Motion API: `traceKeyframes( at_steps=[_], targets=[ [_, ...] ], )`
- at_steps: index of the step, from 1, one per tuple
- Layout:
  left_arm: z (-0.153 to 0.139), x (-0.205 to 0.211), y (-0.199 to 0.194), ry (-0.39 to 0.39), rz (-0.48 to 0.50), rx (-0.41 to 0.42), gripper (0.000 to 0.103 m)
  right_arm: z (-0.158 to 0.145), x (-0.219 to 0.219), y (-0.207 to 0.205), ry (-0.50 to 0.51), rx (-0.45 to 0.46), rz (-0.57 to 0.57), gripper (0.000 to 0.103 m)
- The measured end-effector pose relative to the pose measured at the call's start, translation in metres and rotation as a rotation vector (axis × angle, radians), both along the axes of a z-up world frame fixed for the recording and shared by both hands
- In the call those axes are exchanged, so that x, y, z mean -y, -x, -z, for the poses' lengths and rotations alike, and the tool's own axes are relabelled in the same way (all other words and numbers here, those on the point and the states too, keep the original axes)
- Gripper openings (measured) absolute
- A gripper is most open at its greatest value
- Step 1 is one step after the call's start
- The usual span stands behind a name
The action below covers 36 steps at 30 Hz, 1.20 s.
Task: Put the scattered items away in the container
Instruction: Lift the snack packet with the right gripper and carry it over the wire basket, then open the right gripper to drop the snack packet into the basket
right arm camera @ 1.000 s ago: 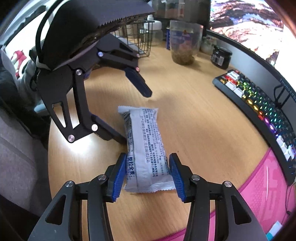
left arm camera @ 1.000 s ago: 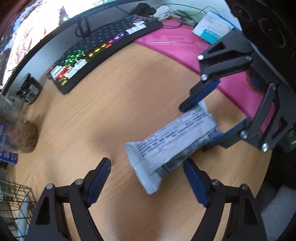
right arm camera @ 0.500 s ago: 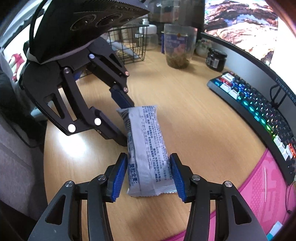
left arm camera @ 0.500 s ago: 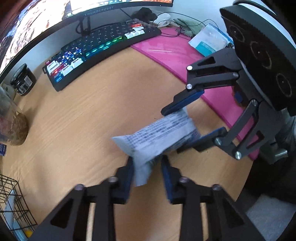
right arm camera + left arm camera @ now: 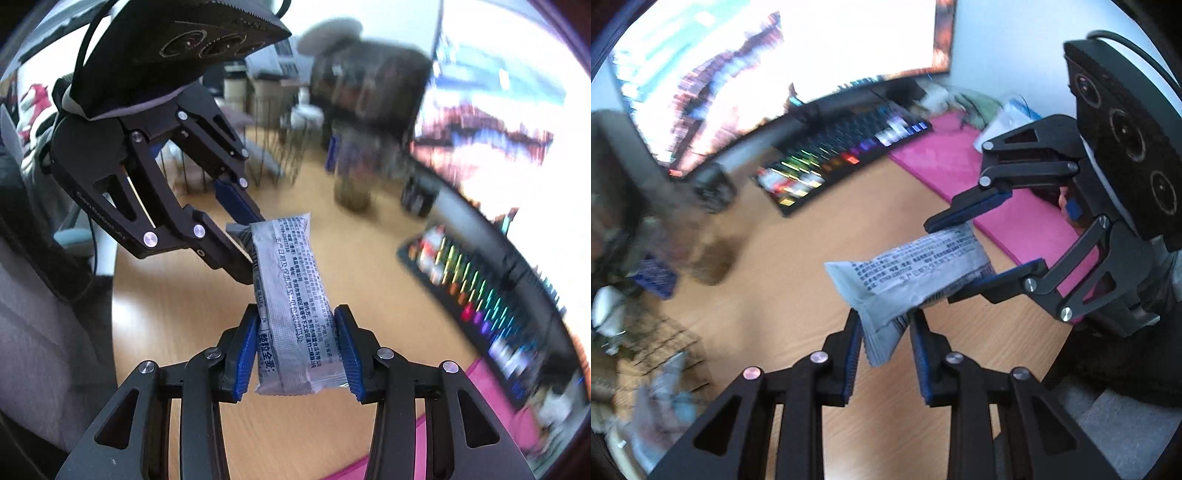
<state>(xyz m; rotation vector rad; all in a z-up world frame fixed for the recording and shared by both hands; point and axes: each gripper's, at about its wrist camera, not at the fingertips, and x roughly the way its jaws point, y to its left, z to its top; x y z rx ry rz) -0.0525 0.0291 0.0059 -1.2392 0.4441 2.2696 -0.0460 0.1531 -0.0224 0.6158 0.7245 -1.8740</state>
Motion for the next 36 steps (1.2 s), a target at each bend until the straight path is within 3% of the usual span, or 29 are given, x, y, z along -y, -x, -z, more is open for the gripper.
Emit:
traceKeyframes(
  at_steps=[9, 17, 20, 25, 32, 36],
  targets=[
    [-0.058, 0.101, -0.067, 0.065, -0.201, -0.146, 0.029, -0.057, 0.093, -0.045, 0.064, -0.169, -0.193, 0.043],
    [-0.048, 0.213, -0.093, 0.062, -0.396, -0.127, 0.03, -0.061, 0.219, -0.071, 0.066, -0.207, -0.38, 0.043],
    [-0.037, 0.24, -0.095, 0.061, -0.433, -0.115, 0.038, -0.051, 0.254, -0.074, 0.056, -0.179, -0.42, 0.043],
    [-0.026, 0.262, -0.095, 0.063, -0.48, -0.142, 0.063, -0.039, 0.283, -0.072, 0.033, -0.164, -0.44, 0.043],
    [-0.025, 0.26, -0.095, 0.135, -0.533, -0.177, 0.067, -0.046, 0.276, -0.067, 0.087, -0.195, -0.385, 0.051],
    [-0.038, 0.247, -0.1, 0.105, -0.53, -0.208, 0.067, -0.058, 0.263, -0.061, 0.116, -0.174, -0.31, 0.051]
  ],
)
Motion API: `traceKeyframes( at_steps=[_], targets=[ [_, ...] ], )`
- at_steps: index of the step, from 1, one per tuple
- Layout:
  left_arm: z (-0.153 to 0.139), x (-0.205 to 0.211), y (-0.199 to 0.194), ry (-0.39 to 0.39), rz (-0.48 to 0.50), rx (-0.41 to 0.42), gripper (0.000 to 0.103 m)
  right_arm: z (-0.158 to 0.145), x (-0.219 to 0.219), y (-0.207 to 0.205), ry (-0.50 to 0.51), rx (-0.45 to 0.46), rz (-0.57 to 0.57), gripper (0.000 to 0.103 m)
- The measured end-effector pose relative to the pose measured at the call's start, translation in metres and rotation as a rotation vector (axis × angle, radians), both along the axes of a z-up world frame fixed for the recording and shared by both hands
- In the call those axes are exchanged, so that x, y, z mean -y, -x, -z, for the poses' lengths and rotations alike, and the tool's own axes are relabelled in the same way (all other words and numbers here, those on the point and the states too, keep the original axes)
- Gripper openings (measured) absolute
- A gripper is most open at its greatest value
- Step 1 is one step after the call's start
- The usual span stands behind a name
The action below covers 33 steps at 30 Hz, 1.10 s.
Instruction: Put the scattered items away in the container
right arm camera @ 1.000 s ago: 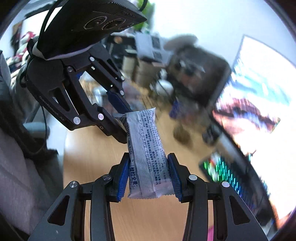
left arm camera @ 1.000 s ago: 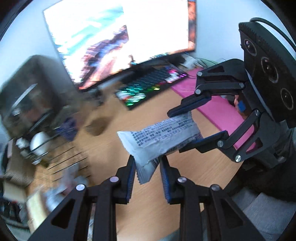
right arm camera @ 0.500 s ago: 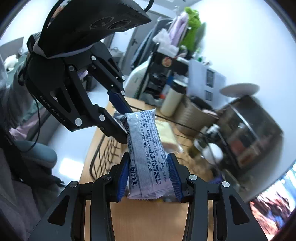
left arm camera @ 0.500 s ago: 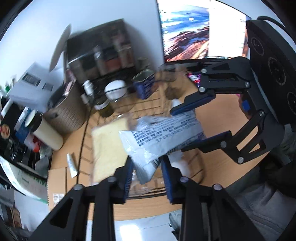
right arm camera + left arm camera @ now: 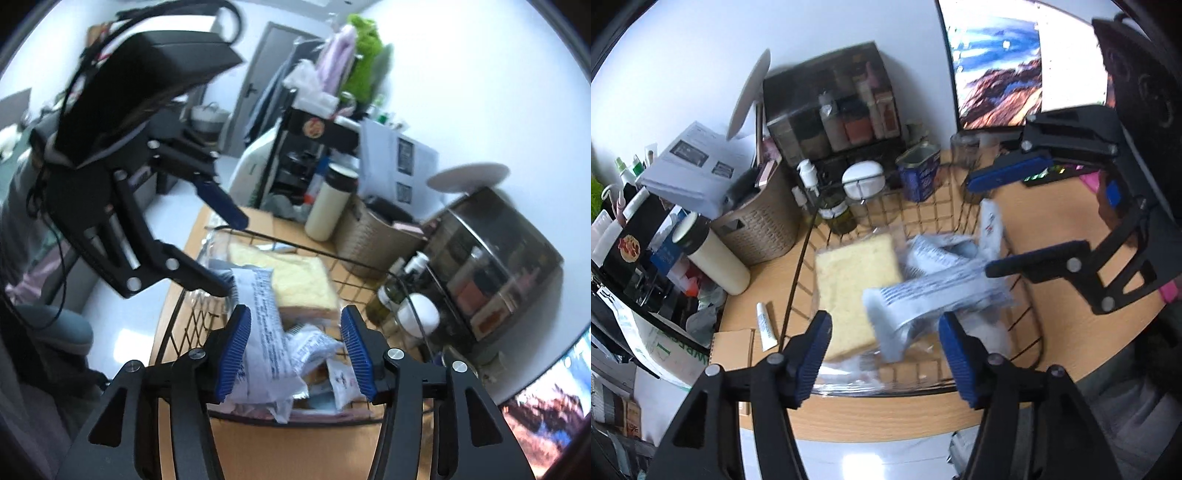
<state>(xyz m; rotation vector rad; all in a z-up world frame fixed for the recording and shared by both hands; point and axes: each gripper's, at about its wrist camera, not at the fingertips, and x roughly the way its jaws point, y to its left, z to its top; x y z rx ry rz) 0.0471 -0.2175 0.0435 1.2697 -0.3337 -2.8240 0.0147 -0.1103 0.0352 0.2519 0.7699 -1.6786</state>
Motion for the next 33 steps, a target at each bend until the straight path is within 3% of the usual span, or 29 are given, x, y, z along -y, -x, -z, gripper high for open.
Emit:
traceKeyframes(
  at_steps=[8, 12, 14, 18, 20, 26, 31, 33],
  targets=[
    [-0.022, -0.057, 0.0, -0.105, -0.037, -0.102, 0.068, -0.032, -0.069, -0.013, 0.104, 0.103, 0.247, 0.054],
    [-0.023, -0.103, 0.0, -0.165, -0.028, -0.129, 0.068, -0.038, -0.116, -0.019, 0.136, 0.237, 0.506, 0.057],
    [-0.023, -0.129, 0.0, -0.164, -0.016, -0.128, 0.069, -0.031, -0.143, -0.02, 0.123, 0.301, 0.692, 0.057],
    [-0.021, -0.168, -0.005, -0.139, -0.011, -0.124, 0.069, -0.02, -0.185, -0.036, 0.103, 0.27, 1.02, 0.057],
    [-0.018, -0.18, -0.009, -0.146, -0.012, -0.114, 0.07, -0.018, -0.202, -0.045, 0.119, 0.27, 1.121, 0.057],
    [-0.001, -0.201, -0.019, -0.076, -0.05, -0.087, 0.072, -0.02, -0.231, -0.062, 0.211, 0.301, 1.331, 0.057],
    [0.011, -0.19, -0.012, -0.151, -0.067, 0.011, 0.075, -0.013, -0.226, -0.064, 0.205, 0.303, 1.408, 0.057],
    [0.014, -0.19, -0.011, -0.146, -0.066, 0.023, 0.075, -0.012, -0.227, -0.067, 0.214, 0.305, 1.43, 0.057]
  ],
)
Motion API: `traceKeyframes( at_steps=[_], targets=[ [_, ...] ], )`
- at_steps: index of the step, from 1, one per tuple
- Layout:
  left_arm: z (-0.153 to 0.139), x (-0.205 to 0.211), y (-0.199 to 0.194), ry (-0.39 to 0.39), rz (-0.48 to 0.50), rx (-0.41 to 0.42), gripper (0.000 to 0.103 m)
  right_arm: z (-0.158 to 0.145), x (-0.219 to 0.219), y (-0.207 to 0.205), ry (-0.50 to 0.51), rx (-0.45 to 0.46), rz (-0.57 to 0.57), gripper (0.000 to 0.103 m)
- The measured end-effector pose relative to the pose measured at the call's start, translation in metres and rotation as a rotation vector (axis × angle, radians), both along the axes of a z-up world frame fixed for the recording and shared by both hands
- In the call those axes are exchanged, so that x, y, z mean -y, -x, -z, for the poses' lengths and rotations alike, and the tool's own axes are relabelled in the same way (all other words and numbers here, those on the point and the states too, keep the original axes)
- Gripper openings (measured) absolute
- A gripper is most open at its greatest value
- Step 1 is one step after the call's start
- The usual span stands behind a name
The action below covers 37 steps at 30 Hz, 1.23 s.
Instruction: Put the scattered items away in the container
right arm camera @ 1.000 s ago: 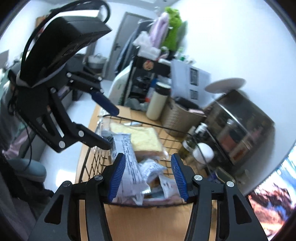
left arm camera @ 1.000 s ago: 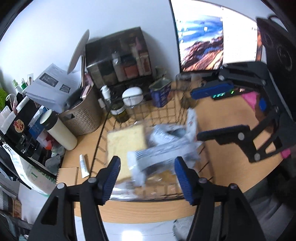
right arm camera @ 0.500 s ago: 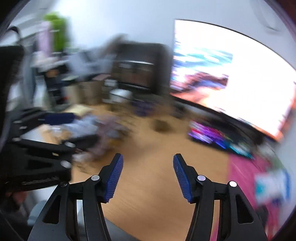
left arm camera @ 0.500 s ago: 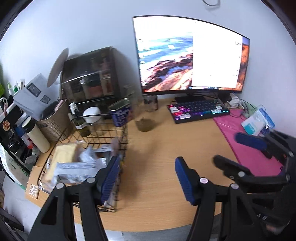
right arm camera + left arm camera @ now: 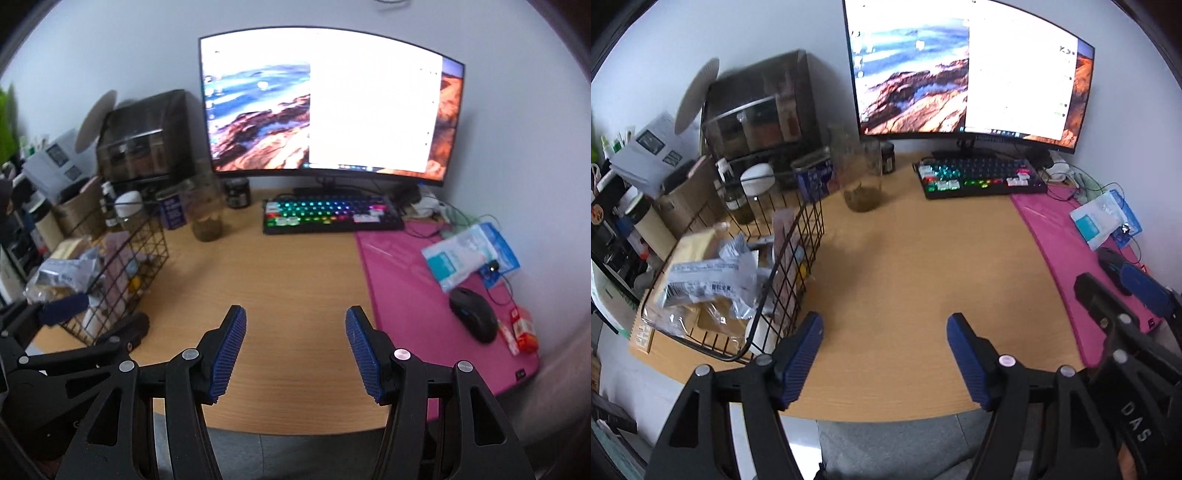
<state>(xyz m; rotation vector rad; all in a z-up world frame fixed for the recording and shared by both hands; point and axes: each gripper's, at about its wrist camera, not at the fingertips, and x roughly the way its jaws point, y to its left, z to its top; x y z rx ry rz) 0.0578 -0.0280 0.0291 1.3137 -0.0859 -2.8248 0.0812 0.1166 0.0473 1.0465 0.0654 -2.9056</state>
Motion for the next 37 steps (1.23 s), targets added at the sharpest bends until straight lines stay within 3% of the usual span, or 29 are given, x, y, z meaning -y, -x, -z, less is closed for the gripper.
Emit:
traceKeyframes(
  at_steps=[9, 37],
  targets=[
    [0.007, -0.003, 0.001, 0.015, 0.019, 0.009, 0.075, 0.018, 0.005, 0.009, -0.004, 0.073, 0.021, 0.057],
    [0.014, -0.003, 0.007, 0.025, 0.016, 0.018, 0.075, 0.019, 0.003, 0.013, -0.013, 0.071, 0.043, 0.057]
  ],
)
